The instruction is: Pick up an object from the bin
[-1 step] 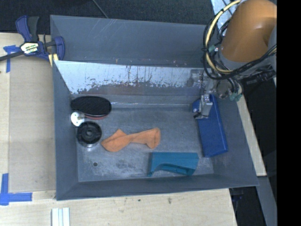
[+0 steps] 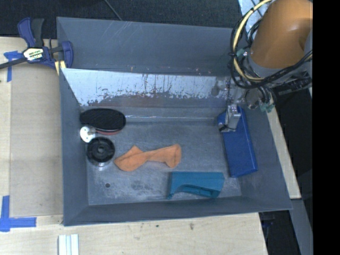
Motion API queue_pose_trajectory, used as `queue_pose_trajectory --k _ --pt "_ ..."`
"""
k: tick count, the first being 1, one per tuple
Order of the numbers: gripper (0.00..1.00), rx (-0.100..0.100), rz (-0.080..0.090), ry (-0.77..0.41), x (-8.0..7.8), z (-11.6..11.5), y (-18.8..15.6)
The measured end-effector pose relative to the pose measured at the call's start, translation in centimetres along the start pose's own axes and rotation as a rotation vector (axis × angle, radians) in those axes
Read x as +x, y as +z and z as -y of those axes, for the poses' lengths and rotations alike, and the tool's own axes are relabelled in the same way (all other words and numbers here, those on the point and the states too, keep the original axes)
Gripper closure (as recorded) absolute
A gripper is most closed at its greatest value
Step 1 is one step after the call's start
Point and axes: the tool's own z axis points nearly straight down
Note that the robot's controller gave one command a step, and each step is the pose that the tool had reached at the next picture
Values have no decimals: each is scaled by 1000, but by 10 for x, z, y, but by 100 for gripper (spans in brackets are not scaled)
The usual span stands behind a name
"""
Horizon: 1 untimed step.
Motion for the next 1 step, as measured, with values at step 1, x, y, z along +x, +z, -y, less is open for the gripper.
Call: queue_pose_trajectory --k 1 --pt "0 1 5 -28 5 -38 51"
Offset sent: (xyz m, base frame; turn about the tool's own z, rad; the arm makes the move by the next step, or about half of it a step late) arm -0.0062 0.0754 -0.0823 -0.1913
